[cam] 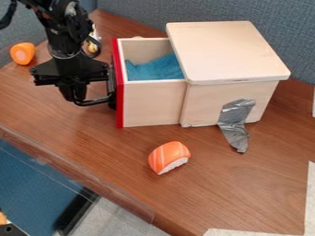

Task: The robot open the draw

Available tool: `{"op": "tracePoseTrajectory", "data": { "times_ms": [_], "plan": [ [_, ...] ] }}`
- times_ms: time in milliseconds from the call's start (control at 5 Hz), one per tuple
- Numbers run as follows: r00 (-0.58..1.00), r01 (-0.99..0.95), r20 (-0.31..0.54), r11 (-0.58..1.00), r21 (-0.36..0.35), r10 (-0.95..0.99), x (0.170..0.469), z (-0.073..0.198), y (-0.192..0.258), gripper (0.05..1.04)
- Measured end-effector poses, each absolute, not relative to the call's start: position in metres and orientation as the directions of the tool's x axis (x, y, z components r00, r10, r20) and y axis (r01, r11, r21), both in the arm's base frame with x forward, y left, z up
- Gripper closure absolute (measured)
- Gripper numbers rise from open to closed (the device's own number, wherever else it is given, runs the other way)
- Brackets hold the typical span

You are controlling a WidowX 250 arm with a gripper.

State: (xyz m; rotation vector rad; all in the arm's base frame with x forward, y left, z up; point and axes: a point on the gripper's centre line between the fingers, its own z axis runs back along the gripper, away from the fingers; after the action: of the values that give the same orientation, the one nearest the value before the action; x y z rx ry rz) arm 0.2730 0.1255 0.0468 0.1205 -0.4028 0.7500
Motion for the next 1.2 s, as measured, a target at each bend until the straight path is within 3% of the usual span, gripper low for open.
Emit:
{"op": "tracePoseTrajectory", "data": {
  "times_ms": [600,800,1200],
  "plan": [
    [0.654,-0.691,0.399,0.722,-0.03,0.643,0.266,0.048,0.133,0.934],
    [0.645,-0.693,0.42,0.721,-0.033,0.639,0.265,0.063,0.132,0.721],
    [0.746,-0.564,0.371,0.821,-0.092,0.554,0.262,0.126,0.118,0.135]
  ]
}}
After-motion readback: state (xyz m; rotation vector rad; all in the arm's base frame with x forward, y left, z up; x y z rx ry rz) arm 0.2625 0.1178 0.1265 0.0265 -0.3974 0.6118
